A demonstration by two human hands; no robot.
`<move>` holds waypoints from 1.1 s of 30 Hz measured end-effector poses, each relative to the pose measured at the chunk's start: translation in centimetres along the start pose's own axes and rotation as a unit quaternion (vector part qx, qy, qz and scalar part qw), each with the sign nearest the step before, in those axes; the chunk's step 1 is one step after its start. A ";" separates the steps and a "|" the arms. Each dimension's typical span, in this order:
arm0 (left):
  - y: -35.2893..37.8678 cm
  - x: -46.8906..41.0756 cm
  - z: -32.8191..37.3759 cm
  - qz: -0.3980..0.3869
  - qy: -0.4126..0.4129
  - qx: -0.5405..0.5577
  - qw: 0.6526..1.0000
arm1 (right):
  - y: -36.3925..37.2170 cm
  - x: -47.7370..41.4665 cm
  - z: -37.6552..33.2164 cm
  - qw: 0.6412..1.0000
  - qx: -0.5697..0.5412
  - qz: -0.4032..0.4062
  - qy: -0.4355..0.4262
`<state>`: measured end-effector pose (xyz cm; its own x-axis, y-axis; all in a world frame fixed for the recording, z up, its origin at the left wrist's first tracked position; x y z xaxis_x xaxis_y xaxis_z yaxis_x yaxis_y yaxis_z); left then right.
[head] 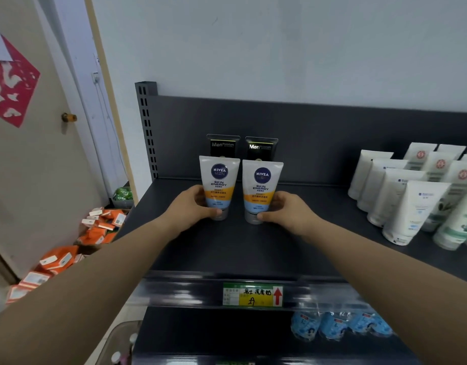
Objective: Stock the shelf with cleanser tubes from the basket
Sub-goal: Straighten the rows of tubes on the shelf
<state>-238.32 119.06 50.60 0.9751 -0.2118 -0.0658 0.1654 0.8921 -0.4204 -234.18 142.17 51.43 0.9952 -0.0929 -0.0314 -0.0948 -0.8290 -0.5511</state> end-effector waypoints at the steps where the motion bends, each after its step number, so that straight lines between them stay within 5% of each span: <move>1: 0.1 -0.1 0.0 -0.002 0.001 0.000 1.000 | 0.0 -0.2 0.1 1.000 -0.001 0.000 -0.001; 33: 0.5 -0.2 0.0 0.004 0.001 -0.010 1.000 | 0.0 -1.0 -0.8 1.000 -0.022 -0.015 0.014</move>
<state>-238.40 119.53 50.42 0.9760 -0.2056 -0.0715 0.1545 0.8855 -0.4382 -235.19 141.84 52.14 0.9965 -0.0837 0.0083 -0.0674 -0.8545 -0.5151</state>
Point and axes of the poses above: each hand's wrist, its own x-axis away from the middle knuckle, its own y-axis out of the palm, z = x × y, the point moved 1 cm from there along -x, towards the middle knuckle, and after that the axes turned 2 degrees about z, right-handed, at the moved point
